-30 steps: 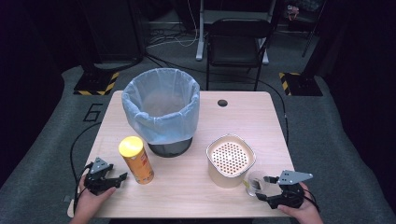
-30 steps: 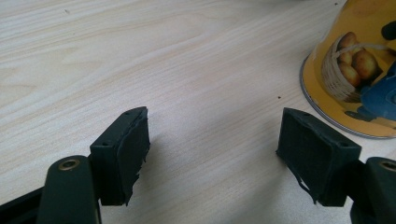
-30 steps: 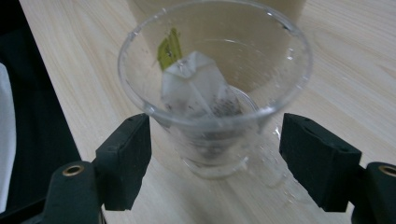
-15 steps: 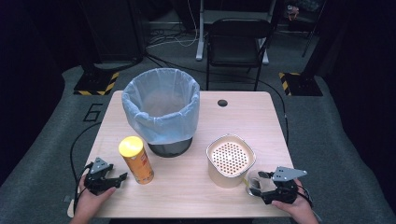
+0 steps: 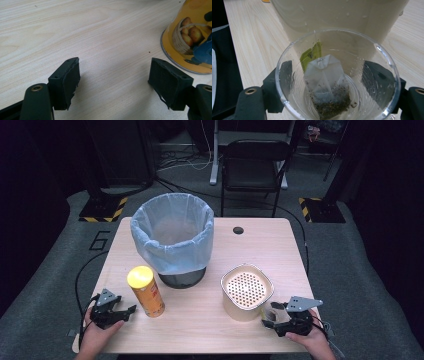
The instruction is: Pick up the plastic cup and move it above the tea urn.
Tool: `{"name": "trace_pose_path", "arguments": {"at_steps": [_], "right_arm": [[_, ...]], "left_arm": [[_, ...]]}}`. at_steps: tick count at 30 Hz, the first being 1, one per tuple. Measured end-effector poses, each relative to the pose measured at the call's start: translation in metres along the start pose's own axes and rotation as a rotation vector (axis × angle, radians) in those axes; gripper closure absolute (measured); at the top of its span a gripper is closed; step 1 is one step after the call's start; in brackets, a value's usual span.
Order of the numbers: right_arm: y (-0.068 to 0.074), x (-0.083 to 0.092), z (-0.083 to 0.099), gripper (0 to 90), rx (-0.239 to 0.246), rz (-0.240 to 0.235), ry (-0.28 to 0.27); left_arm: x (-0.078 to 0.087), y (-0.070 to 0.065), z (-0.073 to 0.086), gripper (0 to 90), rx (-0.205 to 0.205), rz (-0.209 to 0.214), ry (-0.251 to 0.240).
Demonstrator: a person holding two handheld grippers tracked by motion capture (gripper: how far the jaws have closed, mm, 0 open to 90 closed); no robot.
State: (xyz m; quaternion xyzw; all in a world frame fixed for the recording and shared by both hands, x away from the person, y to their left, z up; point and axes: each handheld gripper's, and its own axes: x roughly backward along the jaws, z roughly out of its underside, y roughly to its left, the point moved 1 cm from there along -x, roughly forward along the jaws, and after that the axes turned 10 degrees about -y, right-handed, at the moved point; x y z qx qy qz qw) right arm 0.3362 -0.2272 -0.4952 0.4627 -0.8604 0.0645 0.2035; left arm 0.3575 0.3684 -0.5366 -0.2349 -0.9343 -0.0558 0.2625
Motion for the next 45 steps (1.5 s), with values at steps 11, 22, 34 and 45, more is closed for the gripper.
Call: {"name": "trace_pose_path", "arguments": {"at_steps": [11, 22, 34, 45], "right_arm": [[0.004, -0.001, -0.003, 25.3, 0.035, 0.035, 0.004], [0.002, 0.006, -0.004, 31.5, 0.056, 0.079, -0.02], [-0.001, 0.015, 0.003, 32.2, 0.02, 0.085, -0.038], [-0.008, 0.038, -0.009, 33.6, 0.014, 0.145, -0.089]], "left_arm": [[-0.001, 0.0, 0.001, 25.0, 0.004, -0.007, -0.018], [-0.001, 0.0, 0.001, 25.0, 0.004, -0.006, -0.017], [-0.001, 0.0, 0.001, 25.0, 0.004, -0.006, -0.013], [-0.001, -0.001, 0.001, 25.0, 0.006, -0.006, -0.014]]}}
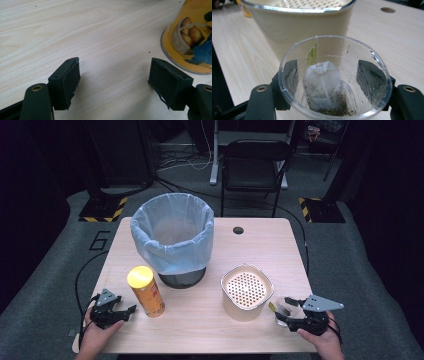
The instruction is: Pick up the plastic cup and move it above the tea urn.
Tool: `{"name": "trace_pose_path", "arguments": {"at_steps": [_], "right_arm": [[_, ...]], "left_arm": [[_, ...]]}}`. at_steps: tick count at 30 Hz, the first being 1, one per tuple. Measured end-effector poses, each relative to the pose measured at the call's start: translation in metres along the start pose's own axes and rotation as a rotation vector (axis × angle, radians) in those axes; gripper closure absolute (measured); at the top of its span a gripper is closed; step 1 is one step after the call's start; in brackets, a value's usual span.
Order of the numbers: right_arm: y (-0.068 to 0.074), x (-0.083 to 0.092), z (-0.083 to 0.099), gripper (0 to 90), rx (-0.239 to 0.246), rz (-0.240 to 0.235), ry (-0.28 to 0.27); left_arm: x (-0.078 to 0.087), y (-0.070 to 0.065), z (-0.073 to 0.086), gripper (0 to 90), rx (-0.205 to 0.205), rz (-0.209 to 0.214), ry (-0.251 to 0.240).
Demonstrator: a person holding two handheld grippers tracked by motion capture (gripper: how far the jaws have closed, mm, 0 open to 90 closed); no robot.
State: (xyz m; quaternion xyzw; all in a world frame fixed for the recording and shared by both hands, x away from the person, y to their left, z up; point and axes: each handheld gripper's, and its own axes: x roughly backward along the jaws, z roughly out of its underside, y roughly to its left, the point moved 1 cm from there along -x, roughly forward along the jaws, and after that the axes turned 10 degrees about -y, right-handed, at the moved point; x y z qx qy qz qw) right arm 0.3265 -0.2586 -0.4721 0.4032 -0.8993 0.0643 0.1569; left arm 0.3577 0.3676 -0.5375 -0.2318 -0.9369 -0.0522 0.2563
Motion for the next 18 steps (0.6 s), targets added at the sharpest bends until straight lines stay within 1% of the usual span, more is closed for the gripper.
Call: {"name": "trace_pose_path", "arguments": {"at_steps": [1, 2, 4, 6, 8, 11, 12, 14, 15, 16, 17, 18], "right_arm": [[-0.001, 0.002, -0.003, 33.7, -0.012, 0.011, -0.006], [-0.002, 0.005, -0.006, 33.7, -0.02, 0.019, -0.016], [-0.005, 0.009, -0.016, 33.8, -0.008, 0.037, -0.027], [-0.007, 0.01, -0.019, 33.8, -0.007, 0.039, -0.036], [-0.009, 0.011, -0.028, 33.7, -0.009, 0.043, -0.054], [-0.011, 0.01, -0.032, 33.7, -0.01, 0.051, -0.047], [-0.013, 0.009, -0.036, 33.7, -0.011, 0.047, -0.033], [-0.014, 0.008, -0.037, 33.7, -0.013, 0.051, -0.033], [-0.014, 0.007, -0.039, 33.6, -0.022, 0.056, -0.035], [-0.017, 0.007, -0.041, 33.5, -0.014, 0.05, -0.035], [-0.017, 0.007, -0.042, 33.4, -0.02, 0.054, -0.035], [-0.02, 0.008, -0.047, 33.1, -0.004, 0.062, -0.033]], "left_arm": [[0.0, 0.0, 0.0, 25.1, 0.0, -0.001, -0.005], [0.001, 0.0, 0.0, 25.1, -0.004, 0.004, 0.009], [0.0, 0.0, 0.0, 25.1, -0.003, -0.001, -0.002], [0.001, 0.0, -0.001, 25.1, -0.002, 0.007, 0.014], [0.001, 0.001, -0.001, 25.1, -0.008, 0.005, 0.014], [0.001, 0.0, 0.0, 25.1, -0.009, 0.004, 0.013], [0.001, 0.0, 0.0, 25.1, -0.007, 0.005, 0.014], [0.001, 0.0, 0.0, 25.0, -0.007, 0.005, 0.014], [0.001, 0.001, -0.001, 25.1, -0.011, 0.004, 0.014], [0.001, 0.001, -0.001, 25.1, -0.011, 0.005, 0.015], [0.001, 0.001, -0.001, 25.1, -0.011, 0.004, 0.014], [0.001, 0.0, 0.0, 25.1, -0.009, 0.005, 0.014]]}}
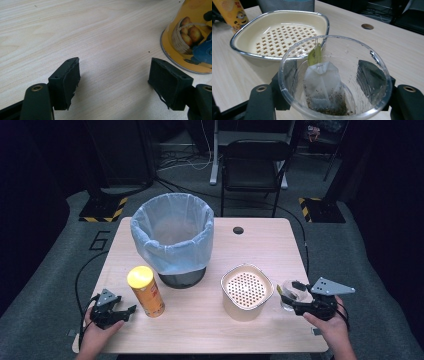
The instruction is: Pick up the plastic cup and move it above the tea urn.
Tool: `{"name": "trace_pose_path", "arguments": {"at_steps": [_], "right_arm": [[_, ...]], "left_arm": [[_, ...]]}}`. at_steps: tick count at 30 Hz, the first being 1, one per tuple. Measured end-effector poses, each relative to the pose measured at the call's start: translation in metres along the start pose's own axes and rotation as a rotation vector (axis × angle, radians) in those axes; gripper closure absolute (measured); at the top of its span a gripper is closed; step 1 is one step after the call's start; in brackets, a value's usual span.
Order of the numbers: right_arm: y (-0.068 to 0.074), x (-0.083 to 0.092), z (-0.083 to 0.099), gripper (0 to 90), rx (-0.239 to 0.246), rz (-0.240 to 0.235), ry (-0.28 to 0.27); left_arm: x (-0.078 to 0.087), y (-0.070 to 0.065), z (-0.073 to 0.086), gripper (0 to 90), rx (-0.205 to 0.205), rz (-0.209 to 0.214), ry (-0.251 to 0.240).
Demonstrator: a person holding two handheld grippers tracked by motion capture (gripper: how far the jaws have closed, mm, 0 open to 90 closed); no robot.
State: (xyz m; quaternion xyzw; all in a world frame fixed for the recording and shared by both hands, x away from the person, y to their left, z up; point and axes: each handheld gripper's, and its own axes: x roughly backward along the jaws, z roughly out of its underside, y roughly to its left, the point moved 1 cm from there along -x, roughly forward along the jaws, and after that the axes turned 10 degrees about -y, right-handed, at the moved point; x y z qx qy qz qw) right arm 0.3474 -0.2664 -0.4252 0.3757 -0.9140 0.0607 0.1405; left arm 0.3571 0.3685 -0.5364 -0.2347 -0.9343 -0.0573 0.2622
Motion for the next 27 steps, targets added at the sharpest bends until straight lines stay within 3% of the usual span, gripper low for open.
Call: {"name": "trace_pose_path", "arguments": {"at_steps": [3, 12, 21, 27], "right_arm": [[-0.004, 0.001, -0.01, 32.7, 0.012, 0.018, -0.008], [-0.011, -0.005, -0.038, 31.9, 0.033, 0.012, -0.041], [-0.018, -0.02, -0.058, 32.1, 0.074, 0.026, -0.039], [-0.021, -0.032, -0.065, 32.2, 0.104, 0.019, -0.005]], "left_arm": [[0.0, 0.0, 0.0, 25.1, -0.001, 0.0, 0.0], [0.0, 0.0, 0.0, 25.1, 0.004, 0.002, -0.002], [0.0, 0.0, 0.0, 25.1, -0.001, 0.0, 0.0], [0.0, 0.0, 0.0, 25.1, 0.004, 0.002, 0.0]]}}
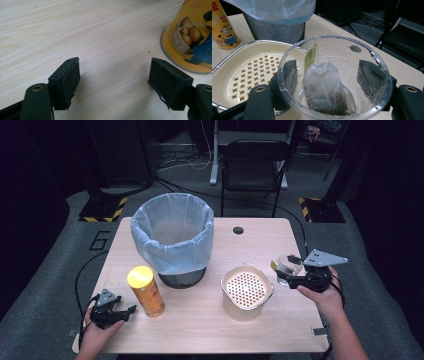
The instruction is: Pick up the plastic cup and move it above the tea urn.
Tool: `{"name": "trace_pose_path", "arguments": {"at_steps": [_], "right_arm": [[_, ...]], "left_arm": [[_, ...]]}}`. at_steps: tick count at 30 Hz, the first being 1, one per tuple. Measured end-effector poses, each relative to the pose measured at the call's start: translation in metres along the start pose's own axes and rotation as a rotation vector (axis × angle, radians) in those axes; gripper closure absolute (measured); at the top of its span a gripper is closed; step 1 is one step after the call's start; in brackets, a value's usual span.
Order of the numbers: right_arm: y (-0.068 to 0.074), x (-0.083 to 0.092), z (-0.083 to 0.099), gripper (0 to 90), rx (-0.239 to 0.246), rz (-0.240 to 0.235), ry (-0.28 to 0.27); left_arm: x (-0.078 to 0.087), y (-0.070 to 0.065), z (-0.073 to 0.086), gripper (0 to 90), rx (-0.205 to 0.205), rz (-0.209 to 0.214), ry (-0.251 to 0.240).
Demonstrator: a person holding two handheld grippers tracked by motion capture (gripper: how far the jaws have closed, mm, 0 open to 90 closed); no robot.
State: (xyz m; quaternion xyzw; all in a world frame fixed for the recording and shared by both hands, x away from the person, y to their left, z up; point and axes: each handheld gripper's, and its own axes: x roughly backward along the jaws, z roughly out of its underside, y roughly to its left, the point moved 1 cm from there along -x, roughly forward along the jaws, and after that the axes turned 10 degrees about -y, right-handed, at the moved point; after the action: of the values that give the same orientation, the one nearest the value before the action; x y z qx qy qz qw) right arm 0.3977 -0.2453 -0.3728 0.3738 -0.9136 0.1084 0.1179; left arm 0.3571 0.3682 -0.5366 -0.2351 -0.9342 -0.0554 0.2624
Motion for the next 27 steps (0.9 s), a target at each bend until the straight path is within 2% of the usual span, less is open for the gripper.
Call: {"name": "trace_pose_path", "arguments": {"at_steps": [6, 9, 12, 13, 17, 23, 24, 25, 27], "right_arm": [[-0.003, -0.011, -0.013, 32.8, -0.001, -0.025, -0.019], [-0.002, -0.02, -0.023, 32.9, 0.026, -0.034, -0.041], [-0.002, -0.026, -0.027, 32.8, 0.018, -0.043, -0.057], [-0.003, -0.033, -0.029, 32.9, 0.017, -0.054, -0.066], [-0.001, -0.042, -0.029, 33.0, 0.028, -0.055, -0.064], [0.003, -0.06, -0.032, 33.9, 0.079, -0.057, -0.064], [0.003, -0.06, -0.032, 33.9, 0.079, -0.057, -0.064], [0.004, -0.063, -0.034, 34.1, 0.108, -0.061, -0.063], [0.005, -0.064, -0.035, 34.2, 0.115, -0.06, -0.061]], "left_arm": [[0.0, 0.0, 0.0, 25.1, -0.003, -0.002, -0.001], [0.0, 0.0, 0.0, 25.1, -0.006, -0.002, 0.0], [0.0, 0.0, 0.0, 25.1, -0.004, -0.002, 0.0], [0.0, 0.0, 0.0, 25.1, -0.005, -0.002, 0.0], [0.0, 0.0, 0.0, 25.1, -0.004, -0.002, 0.001], [0.0, 0.0, 0.0, 25.1, -0.002, -0.002, -0.001], [0.0, 0.0, 0.0, 25.1, -0.005, -0.003, -0.001], [0.0, 0.0, 0.0, 25.1, -0.004, -0.002, -0.001], [0.0, 0.0, 0.0, 25.1, -0.004, -0.002, -0.001]]}}
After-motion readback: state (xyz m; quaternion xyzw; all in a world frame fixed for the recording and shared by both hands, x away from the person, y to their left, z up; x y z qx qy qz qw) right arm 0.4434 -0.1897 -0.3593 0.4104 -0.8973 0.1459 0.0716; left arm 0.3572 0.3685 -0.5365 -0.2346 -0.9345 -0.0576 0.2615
